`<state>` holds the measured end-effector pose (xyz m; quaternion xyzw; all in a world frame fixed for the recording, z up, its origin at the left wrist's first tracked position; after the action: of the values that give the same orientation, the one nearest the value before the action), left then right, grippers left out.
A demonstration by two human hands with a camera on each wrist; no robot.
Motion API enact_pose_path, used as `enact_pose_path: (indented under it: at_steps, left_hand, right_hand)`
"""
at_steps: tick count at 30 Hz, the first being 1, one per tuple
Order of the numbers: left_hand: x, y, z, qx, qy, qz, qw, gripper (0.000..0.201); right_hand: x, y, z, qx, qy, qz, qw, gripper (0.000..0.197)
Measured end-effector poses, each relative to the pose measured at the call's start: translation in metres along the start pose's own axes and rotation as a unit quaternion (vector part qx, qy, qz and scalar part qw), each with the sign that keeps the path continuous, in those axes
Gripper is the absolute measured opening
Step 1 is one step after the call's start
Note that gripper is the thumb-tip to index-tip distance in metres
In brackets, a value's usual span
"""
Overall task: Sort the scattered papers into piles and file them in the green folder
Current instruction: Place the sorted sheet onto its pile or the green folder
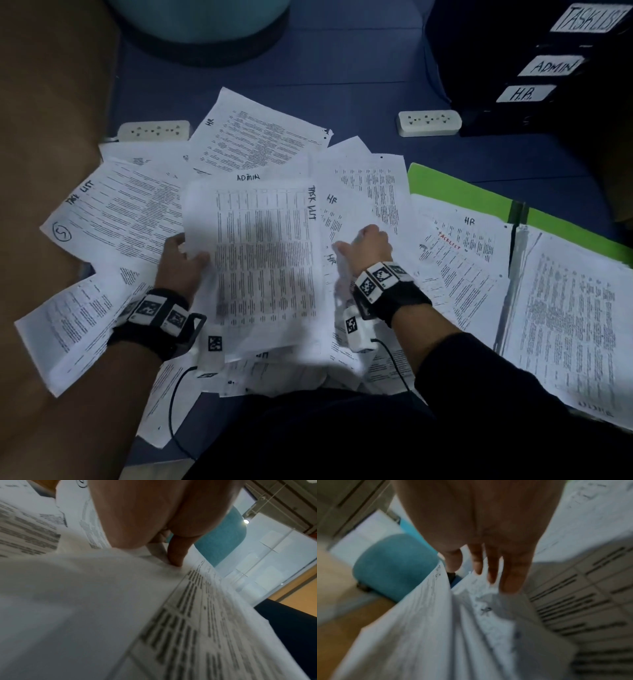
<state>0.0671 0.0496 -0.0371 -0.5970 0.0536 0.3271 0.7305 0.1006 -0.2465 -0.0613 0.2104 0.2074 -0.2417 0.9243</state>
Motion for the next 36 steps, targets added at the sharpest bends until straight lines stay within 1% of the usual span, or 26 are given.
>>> enact_pose_path:
  at_steps: [1,2,4,6,7,8,9,10,11,13,15,17,18,20,21,23,25,27,29,31,32,34,36]
  left_hand:
    - [0.002,0.002,0.002,0.0,-0.006,0.002,1.0,0.046]
    - [0.002,0.003,0.004,0.001,-0.009,0.004,1.0,0.047]
    - [0.001,0.003,0.005,0.003,-0.008,0.004,1.0,0.049]
    - [0.001,0.004,0.005,0.002,-0.003,0.004,1.0,0.05]
    - [0.002,0.004,0.006,-0.002,-0.002,0.004,1.0,0.05]
    - [0.003,0.004,0.006,-0.004,0.0,0.003,1.0,0.049]
    - [0.003,0.004,0.007,-0.004,-0.002,0.001,1.0,0.049]
    - [0.003,0.003,0.008,-0.004,-0.005,-0.001,1.0,0.049]
    - [0.004,0.003,0.01,-0.002,-0.007,-0.003,1.0,0.049]
    - [0.003,0.003,0.012,0.001,-0.01,-0.008,1.0,0.049]
    - [0.002,0.001,0.014,0.002,-0.008,-0.016,1.0,0.048]
    - [0.001,-0.001,0.016,0.008,0.0,-0.023,1.0,0.046]
    - [-0.001,-0.002,0.018,0.017,0.007,-0.032,0.999,0.044]
    - [-0.003,-0.005,0.02,0.038,0.024,-0.048,0.998,0.036]
    - [-0.005,-0.006,0.021,0.041,0.033,-0.052,0.997,0.03]
    - [-0.008,-0.009,0.023,0.024,0.052,-0.055,0.997,0.021]
    - [-0.013,-0.018,0.024,0.005,0.072,-0.066,0.995,0.028]
    - [-0.02,-0.03,0.02,0.006,0.105,-0.112,0.988,0.03]
    - [-0.029,-0.044,0.015,0.022,0.139,-0.163,0.977,0.027]
    - [-0.038,-0.058,0.011,0.009,0.167,-0.196,0.966,0.027]
    - [-0.041,-0.063,0.011,-0.005,0.172,-0.198,0.965,0.029]
    - [-0.049,-0.072,0.011,-0.028,0.173,-0.201,0.964,0.033]
    - [-0.06,-0.082,0.007,-0.014,0.186,-0.235,0.954,0.037]
  right_hand:
    - [-0.001,0.002,-0.003,-0.04,-0.017,-0.021,0.999,0.073]
    - [-0.004,0.006,-0.005,-0.058,-0.035,-0.035,0.997,0.083]
    - [-0.006,0.013,-0.013,-0.078,-0.046,-0.05,0.995,0.089]
    - [-0.006,0.018,-0.021,-0.094,-0.048,-0.059,0.993,0.086]
    - [-0.007,0.02,-0.022,-0.099,-0.065,-0.056,0.991,0.082]
    - [-0.009,0.022,-0.021,-0.105,-0.097,-0.041,0.989,0.077]
    - [-0.012,0.024,-0.02,-0.108,-0.134,-0.01,0.985,0.071]
    - [-0.015,0.026,-0.02,-0.106,-0.155,0.032,0.982,0.063]
    - [-0.019,0.028,-0.021,-0.11,-0.148,0.07,0.98,0.056]
    - [-0.026,0.031,-0.028,-0.147,-0.091,0.108,0.979,0.042]
    - [-0.028,0.033,-0.03,-0.135,-0.039,0.086,0.986,0.031]
    - [-0.025,0.033,-0.027,-0.085,0.018,0.051,0.995,0.024]
    - [-0.023,0.031,-0.022,-0.039,0.045,0.047,0.997,0.021]
    - [-0.02,0.024,-0.01,0.088,0.066,0.071,0.991,0.015]
    - [-0.021,0.02,0.0,0.125,0.063,0.095,0.986,0.014]
    - [-0.022,0.012,0.019,0.139,0.037,0.138,0.98,0.018]
    - [-0.022,0.001,0.034,0.142,0.032,0.17,0.975,0.016]
    - [-0.025,-0.007,0.05,0.126,0.04,0.203,0.97,0.014]
    - [-0.033,-0.011,0.072,0.121,0.042,0.234,0.964,0.014]
    - [-0.044,-0.012,0.096,0.14,0.02,0.264,0.954,0.013]
    - [-0.049,-0.014,0.108,0.148,0.004,0.271,0.951,0.014]
    - [-0.061,-0.019,0.127,0.152,-0.019,0.28,0.948,0.024]
    - [-0.075,-0.022,0.143,0.108,-0.024,0.3,0.948,0.03]
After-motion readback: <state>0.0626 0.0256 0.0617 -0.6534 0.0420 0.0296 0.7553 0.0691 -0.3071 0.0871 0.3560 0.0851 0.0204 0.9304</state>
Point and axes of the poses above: each hand's wrist, its own x-axis towards the middle knuckle, its own z-axis out of the back of the hand, y = z × x, the point moved 2 cm from there along x, towards the middle knuckle, and after that the axes turned 9 degrees about -x, right-handed, at the moved point
